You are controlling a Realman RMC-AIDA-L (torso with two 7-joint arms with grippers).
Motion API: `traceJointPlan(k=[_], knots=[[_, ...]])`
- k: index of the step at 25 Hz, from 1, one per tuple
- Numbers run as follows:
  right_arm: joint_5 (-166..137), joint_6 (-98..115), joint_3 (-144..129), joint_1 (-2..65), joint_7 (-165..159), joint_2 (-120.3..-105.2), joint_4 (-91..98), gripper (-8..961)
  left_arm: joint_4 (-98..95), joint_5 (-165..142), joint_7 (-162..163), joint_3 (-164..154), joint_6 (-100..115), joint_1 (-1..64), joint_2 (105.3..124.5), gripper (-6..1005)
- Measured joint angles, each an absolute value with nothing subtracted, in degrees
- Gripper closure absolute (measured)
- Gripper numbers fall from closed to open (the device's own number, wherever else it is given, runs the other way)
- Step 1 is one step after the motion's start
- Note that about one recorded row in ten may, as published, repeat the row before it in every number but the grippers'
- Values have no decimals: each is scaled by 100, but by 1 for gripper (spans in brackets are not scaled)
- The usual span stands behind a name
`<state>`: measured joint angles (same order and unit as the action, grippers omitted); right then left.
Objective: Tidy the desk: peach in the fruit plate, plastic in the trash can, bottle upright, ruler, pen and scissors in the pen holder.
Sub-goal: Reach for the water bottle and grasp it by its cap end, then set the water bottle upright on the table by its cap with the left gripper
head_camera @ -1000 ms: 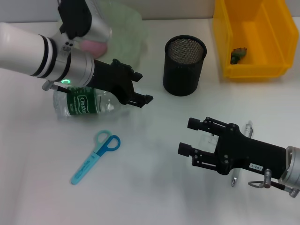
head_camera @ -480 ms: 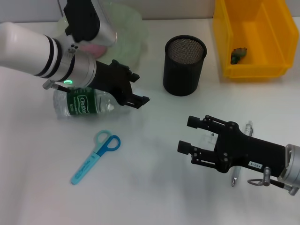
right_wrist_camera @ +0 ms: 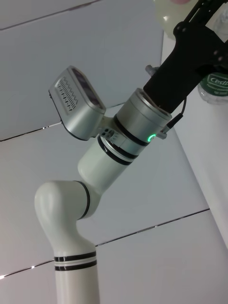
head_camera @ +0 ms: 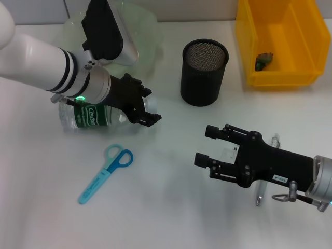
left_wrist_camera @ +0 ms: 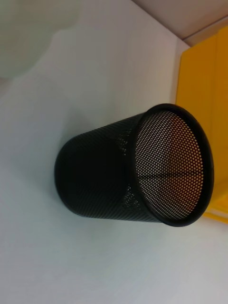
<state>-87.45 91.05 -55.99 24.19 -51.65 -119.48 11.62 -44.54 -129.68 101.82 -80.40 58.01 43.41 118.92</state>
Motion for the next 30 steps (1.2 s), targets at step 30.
traceJointPlan(k=[30], knots=[[-8745,9061,-5590,2505,-5177,-11953,1165,195,-4414,-13342,10640,-8212,5503,4481,11900,462]])
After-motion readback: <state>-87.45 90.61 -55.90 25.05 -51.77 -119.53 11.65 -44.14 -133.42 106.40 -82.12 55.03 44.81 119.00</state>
